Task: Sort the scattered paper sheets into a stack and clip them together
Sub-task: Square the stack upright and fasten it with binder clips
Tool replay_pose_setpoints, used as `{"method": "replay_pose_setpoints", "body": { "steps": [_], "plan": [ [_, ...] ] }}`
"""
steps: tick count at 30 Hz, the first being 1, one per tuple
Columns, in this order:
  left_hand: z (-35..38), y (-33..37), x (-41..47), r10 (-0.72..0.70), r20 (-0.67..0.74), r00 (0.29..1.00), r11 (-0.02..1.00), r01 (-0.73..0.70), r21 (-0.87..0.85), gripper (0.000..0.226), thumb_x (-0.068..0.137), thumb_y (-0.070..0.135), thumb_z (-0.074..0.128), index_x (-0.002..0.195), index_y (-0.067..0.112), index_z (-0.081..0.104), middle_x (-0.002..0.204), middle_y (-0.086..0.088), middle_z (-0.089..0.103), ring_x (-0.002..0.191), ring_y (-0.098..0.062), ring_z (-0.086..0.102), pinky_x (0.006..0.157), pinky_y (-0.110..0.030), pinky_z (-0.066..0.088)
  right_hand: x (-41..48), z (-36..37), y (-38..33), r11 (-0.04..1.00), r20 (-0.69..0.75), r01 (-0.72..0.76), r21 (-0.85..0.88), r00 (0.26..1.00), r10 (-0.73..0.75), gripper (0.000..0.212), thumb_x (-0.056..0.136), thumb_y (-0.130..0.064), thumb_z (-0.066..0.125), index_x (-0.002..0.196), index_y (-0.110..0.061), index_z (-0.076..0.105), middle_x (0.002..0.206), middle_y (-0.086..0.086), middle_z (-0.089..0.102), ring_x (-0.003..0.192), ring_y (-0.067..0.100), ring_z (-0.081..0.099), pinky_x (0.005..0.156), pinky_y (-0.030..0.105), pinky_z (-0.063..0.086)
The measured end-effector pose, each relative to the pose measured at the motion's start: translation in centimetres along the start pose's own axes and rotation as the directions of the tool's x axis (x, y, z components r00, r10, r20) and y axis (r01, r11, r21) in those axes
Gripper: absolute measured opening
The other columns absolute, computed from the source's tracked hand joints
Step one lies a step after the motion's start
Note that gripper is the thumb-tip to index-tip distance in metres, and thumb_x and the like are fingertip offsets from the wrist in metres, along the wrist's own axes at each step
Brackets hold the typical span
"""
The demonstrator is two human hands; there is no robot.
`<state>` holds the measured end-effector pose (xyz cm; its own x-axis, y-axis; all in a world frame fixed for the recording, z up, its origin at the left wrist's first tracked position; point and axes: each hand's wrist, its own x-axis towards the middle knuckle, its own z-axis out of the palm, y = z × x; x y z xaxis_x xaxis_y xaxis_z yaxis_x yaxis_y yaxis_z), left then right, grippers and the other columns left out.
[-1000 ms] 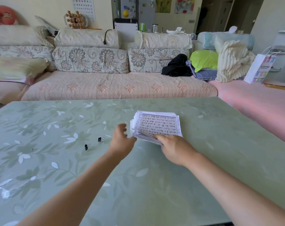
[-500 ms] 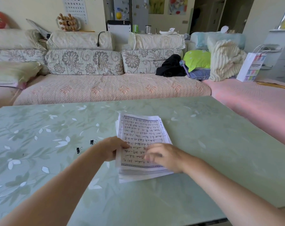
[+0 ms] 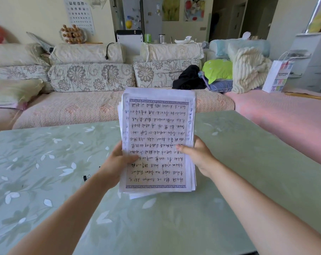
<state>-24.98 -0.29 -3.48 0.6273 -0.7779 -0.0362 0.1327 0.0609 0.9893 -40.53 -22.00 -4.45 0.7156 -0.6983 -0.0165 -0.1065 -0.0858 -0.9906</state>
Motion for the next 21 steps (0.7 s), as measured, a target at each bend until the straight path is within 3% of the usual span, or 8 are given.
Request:
{"method": "replay_pose_setpoints", "body": {
  "steps": [2, 6, 10, 13, 17, 21],
  "plan": [
    [0.3, 0.9, -0.1, 0.074, -0.069, 0.995, 0.997, -0.072, 0.042, 0.052, 0.073, -0.005, 0.064, 0.120, 0.018, 0.059, 0.113, -0.016, 0.070, 0.104, -0.042, 0.066, 0.083, -0.058, 0.055, -0.5, 0.7, -1.1, 0.994, -0.024, 0.105, 0.029, 0.994, -0.105, 0.053, 0.086, -0.021, 0.077, 0.132, -0.018, 0.052, 0.125, -0.006, 0.064, 0.121, 0.015, 0.059, 0.102, 0.031, 0.045],
    [1.2, 2.7, -0.5, 0.168, -0.161, 0.973, 0.984, -0.154, 0.094, 0.044, 0.086, -0.008, 0.062, 0.122, 0.016, 0.057, 0.111, -0.010, 0.072, 0.100, -0.031, 0.069, 0.085, -0.049, 0.056, -1.2, 1.8, -3.1, 0.958, -0.110, 0.283, -0.041, 0.952, -0.286, 0.056, 0.089, -0.035, 0.070, 0.138, -0.020, 0.049, 0.135, -0.005, 0.060, 0.124, 0.013, 0.058, 0.107, 0.037, 0.044],
    [1.9, 3.4, -1.8, 0.190, -0.214, 0.958, 0.976, -0.161, 0.150, 0.049, 0.083, 0.000, 0.071, 0.124, 0.018, 0.051, 0.104, -0.001, 0.071, 0.093, -0.017, 0.071, 0.074, -0.032, 0.058, -2.1, 1.9, -4.0, 0.949, -0.079, 0.313, -0.049, 0.946, -0.316, 0.035, 0.093, -0.023, 0.068, 0.126, -0.022, 0.057, 0.120, -0.007, 0.068, 0.106, 0.003, 0.066, 0.099, 0.033, 0.052],
    [1.8, 4.6, -2.3, 0.285, -0.236, 0.929, 0.955, -0.253, 0.157, 0.053, 0.080, 0.007, 0.077, 0.122, 0.020, 0.047, 0.105, -0.004, 0.072, 0.090, -0.020, 0.073, 0.078, -0.043, 0.060, -2.7, 1.7, -4.3, 0.946, -0.082, 0.324, 0.010, 0.943, -0.322, 0.036, 0.087, -0.024, 0.075, 0.118, -0.029, 0.057, 0.112, -0.010, 0.071, 0.103, 0.006, 0.069, 0.096, 0.036, 0.054],
    [2.0, 7.0, -2.2, 0.385, -0.256, 0.887, 0.913, -0.326, 0.244, 0.077, 0.062, 0.042, 0.089, 0.125, 0.027, 0.049, 0.112, 0.003, 0.071, 0.100, -0.016, 0.070, 0.086, -0.045, 0.057, -3.1, 1.2, -5.9, 0.932, -0.117, 0.362, 0.029, 0.927, -0.356, 0.048, 0.076, -0.029, 0.075, 0.119, -0.027, 0.056, 0.109, -0.007, 0.072, 0.102, 0.011, 0.069, 0.086, 0.031, 0.054],
    [1.7, 7.0, -2.0, 0.397, -0.230, 0.888, 0.887, -0.308, 0.343, 0.068, 0.062, 0.050, 0.088, 0.120, 0.031, 0.056, 0.106, 0.007, 0.074, 0.099, -0.015, 0.071, 0.087, -0.046, 0.056, -3.1, 1.1, -6.1, 0.931, -0.101, 0.362, 0.048, 0.929, -0.356, 0.049, 0.074, -0.028, 0.073, 0.119, -0.031, 0.055, 0.111, -0.009, 0.071, 0.104, 0.011, 0.069, 0.092, 0.040, 0.055]
  ]
}}
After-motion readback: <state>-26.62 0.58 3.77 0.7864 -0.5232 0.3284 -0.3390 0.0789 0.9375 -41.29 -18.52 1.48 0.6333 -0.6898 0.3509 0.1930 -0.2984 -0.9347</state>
